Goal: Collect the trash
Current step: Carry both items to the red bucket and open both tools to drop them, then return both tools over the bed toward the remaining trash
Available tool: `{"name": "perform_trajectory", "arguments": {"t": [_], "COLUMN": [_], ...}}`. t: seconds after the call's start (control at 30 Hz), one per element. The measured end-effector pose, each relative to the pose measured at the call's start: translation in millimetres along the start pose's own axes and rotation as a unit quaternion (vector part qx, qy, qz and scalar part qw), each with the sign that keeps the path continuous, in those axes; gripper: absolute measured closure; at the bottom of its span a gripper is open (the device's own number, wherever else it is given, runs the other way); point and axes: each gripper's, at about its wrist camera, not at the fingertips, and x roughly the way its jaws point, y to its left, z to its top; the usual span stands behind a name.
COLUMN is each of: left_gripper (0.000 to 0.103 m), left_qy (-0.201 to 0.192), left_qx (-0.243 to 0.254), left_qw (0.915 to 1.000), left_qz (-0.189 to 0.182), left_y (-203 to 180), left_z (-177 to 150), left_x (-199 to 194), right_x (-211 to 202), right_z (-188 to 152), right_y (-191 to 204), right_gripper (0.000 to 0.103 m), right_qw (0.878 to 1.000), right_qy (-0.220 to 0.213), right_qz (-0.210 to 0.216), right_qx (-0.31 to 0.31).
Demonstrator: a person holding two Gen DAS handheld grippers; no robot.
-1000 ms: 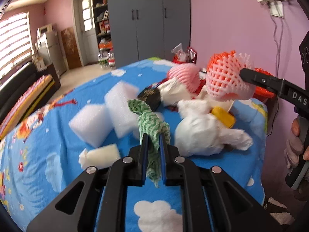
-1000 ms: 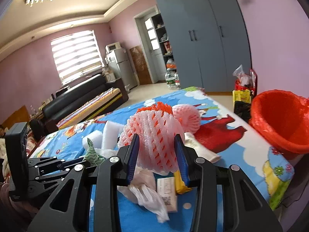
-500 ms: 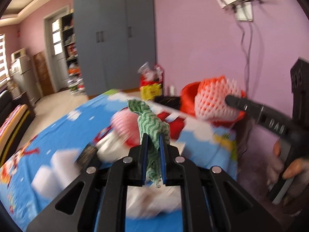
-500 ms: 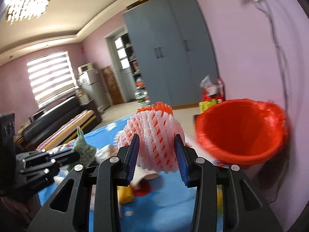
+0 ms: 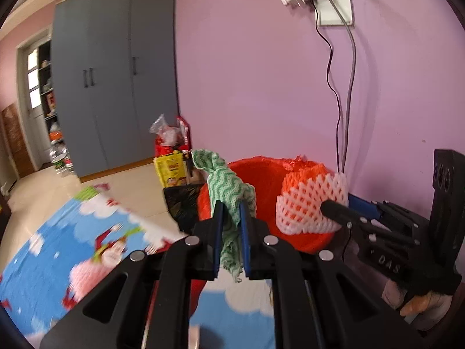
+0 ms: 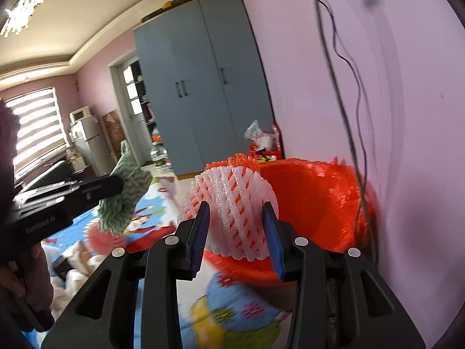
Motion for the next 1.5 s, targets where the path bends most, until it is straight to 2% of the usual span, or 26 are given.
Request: {"name": "perform_trajectory", "arguments": {"t": [0.13, 0.23, 0.27, 0.3, 0.43, 0.5, 0.57, 0.63, 0.7, 0.87, 1.03, 1.2, 1.37, 1.5], "left_gripper": [0.091, 0.086, 0.078, 0.070, 0.061, 0.043, 0.035, 0.032, 0.021, 0.012, 0.010, 0.008, 0.007, 0.007], "left_qy": [0.006, 0.013, 0.014, 0.014, 0.014, 0.009, 0.005, 0.002, -0.003, -0.023, -0.010, 0.000, 0.013, 0.029], "left_qx": [0.006, 0.005, 0.004, 0.003, -0.003, -0.002, -0.005, -0.005, -0.002, 0.006, -0.024, -0.036, -0.062, -0.096], "left_qw": [0.9999, 0.9994, 0.9995, 0.9996, 0.9999, 0.9999, 0.9992, 0.9982, 0.9965, 0.9926, 0.9913, 0.9866, 0.9770, 0.9650], "left_qz": [-0.015, -0.031, -0.029, -0.026, -0.005, 0.013, 0.040, 0.059, 0.084, 0.119, 0.129, 0.159, 0.204, 0.242], "left_y": [-3, -4, -3, -2, 5, 10, 18, 23, 28, 29, 43, 59, 87, 114], "left_z": [14, 21, 23, 21, 18, 15, 8, 3, -6, -29, -62, -104, -150, -185], "left_x": [37, 64, 72, 74, 82, 76, 64, 46, 26, -27, -85, -149, -207, -243], "right_x": [22, 36, 40, 45, 52, 48, 39, 31, 19, -7, -35, -50, -54, -52], "right_z": [3, 3, 4, 4, 2, -2, -7, -11, -15, -20, -28, -42, -65, -84], "right_y": [-15, -25, -28, -30, -36, -35, -33, -29, -23, 1, 36, 82, 131, 165], "right_gripper": [0.064, 0.056, 0.045, 0.041, 0.041, 0.041, 0.041, 0.041, 0.041, 0.041, 0.041, 0.041, 0.041, 0.041], "right_qw": [1.000, 0.999, 0.999, 0.998, 0.998, 0.997, 0.997, 0.997, 0.997, 0.998, 0.998, 0.995, 0.989, 0.982], "right_qy": [0.001, 0.003, 0.005, 0.006, 0.013, 0.013, 0.015, 0.017, 0.018, 0.019, 0.032, 0.052, 0.084, 0.108], "right_qz": [-0.023, -0.043, -0.050, -0.055, -0.066, -0.071, -0.072, -0.071, -0.066, -0.048, -0.011, 0.031, 0.074, 0.103], "right_qx": [0.000, -0.005, -0.008, -0.011, -0.015, -0.018, -0.017, -0.016, -0.017, -0.025, -0.048, -0.074, -0.098, -0.117]}}
